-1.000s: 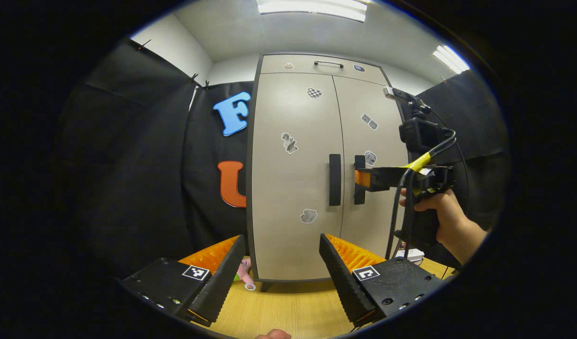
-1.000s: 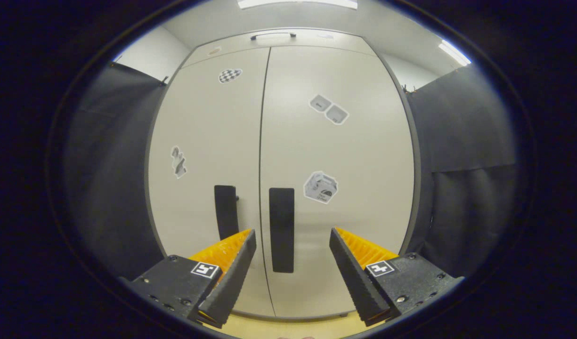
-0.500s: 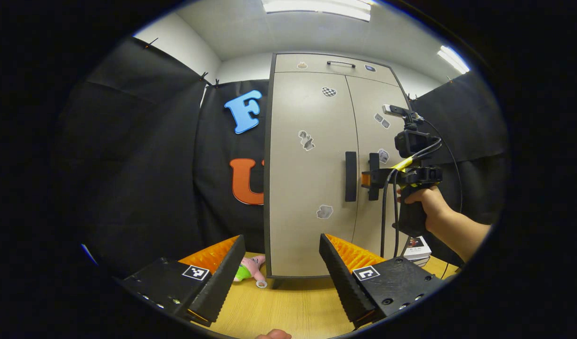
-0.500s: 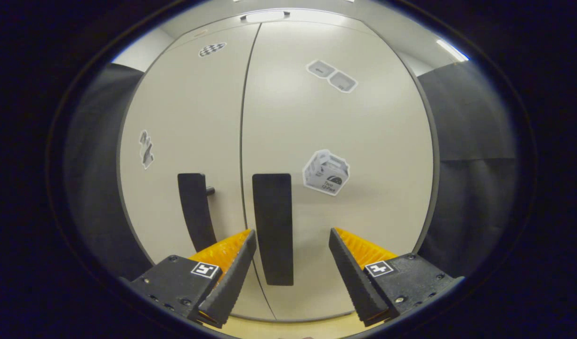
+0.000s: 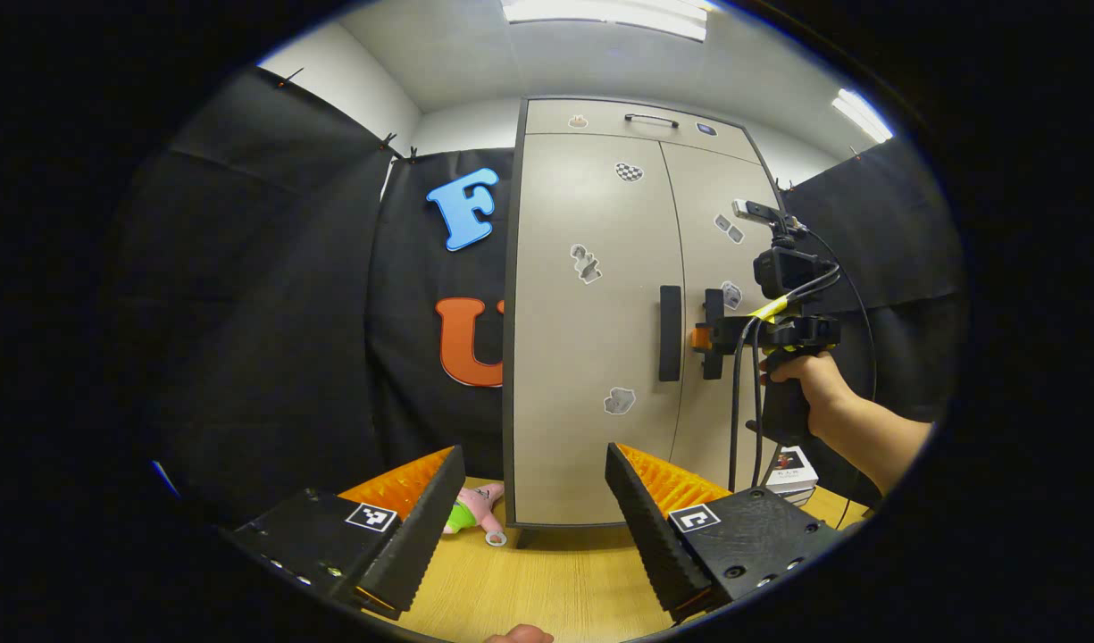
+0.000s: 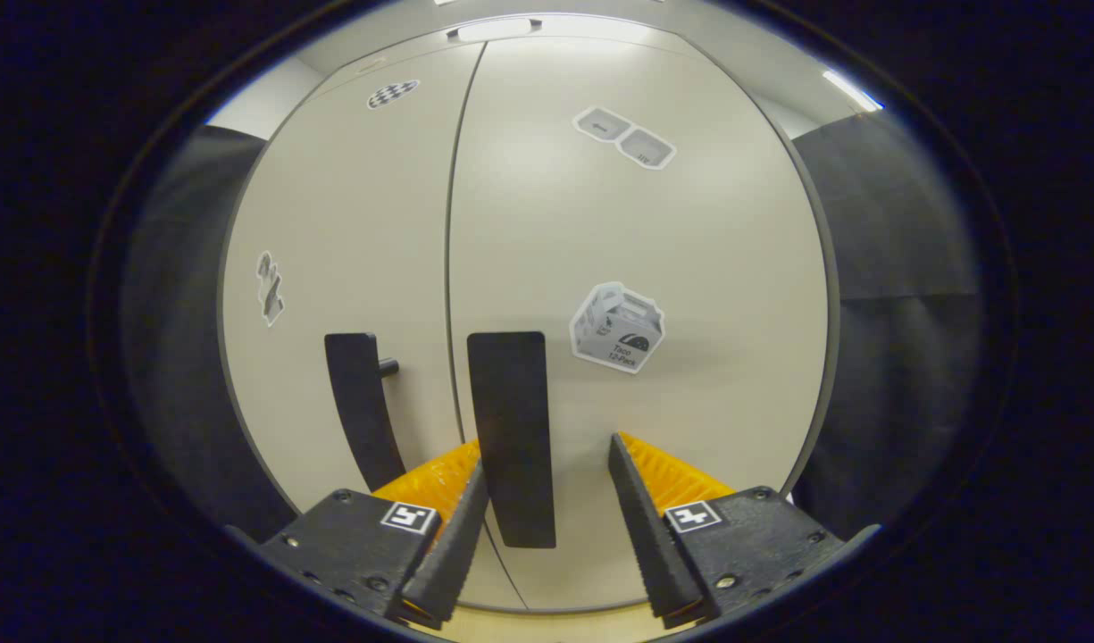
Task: Open the right door of the double-door shoe cabinet with the right hand, and open the left door with the left hand.
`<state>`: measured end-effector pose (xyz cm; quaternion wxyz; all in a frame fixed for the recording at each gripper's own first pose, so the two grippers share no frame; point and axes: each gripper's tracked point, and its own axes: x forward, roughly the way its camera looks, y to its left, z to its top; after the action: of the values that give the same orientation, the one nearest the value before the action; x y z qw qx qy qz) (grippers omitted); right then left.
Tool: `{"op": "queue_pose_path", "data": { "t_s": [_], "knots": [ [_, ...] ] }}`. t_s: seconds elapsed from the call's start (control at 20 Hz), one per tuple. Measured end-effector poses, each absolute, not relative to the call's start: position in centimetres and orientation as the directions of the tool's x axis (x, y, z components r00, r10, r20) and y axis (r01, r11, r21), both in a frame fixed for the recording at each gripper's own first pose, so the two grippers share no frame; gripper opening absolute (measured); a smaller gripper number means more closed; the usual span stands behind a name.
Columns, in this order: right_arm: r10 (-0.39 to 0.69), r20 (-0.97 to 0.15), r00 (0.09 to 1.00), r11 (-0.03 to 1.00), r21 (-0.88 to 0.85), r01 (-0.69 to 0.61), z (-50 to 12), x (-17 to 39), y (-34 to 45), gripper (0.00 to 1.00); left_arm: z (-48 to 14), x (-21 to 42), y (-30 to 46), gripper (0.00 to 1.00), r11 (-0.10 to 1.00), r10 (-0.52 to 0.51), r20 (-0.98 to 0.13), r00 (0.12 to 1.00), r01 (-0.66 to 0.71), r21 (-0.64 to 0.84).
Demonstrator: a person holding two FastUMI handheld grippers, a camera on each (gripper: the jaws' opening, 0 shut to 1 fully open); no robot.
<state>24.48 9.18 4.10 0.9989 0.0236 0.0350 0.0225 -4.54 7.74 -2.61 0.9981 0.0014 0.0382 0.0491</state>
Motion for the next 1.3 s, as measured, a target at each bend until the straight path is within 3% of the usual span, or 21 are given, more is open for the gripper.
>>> {"op": "queue_pose_path", "data": {
  "t_s": [0.05, 0.15, 0.35, 1.3],
  "knots": [
    [0.051, -0.069, 0.996, 0.998, 0.046, -0.048, 4.0, 24.4, 9.6, 0.58, -2.6, -4.6, 7.6, 0.95, 0.995, 0.097, -0.077, 0.992, -0.097, 0.006],
    [0.029, -0.059, 0.998, 0.999, -0.031, -0.031, 3.9, 24.4, 9.7, 0.36, -2.3, -5.0, 6.7, 0.95, 0.995, 0.1, -0.079, 0.992, -0.099, 0.01],
    [0.063, -0.057, 0.996, 0.998, -0.012, -0.064, 4.0, 24.1, 9.6, 0.26, -2.7, -5.0, 7.1, 0.95, 0.995, 0.102, -0.086, 0.991, -0.102, 0.003],
    [0.232, -0.068, 0.97, 0.972, -0.025, -0.234, 3.8, 9.4, 1.2, 0.24, -2.2, -6.3, 3.6, 0.95, 0.996, 0.086, -0.061, 0.994, -0.088, -0.031]
  ]
}}
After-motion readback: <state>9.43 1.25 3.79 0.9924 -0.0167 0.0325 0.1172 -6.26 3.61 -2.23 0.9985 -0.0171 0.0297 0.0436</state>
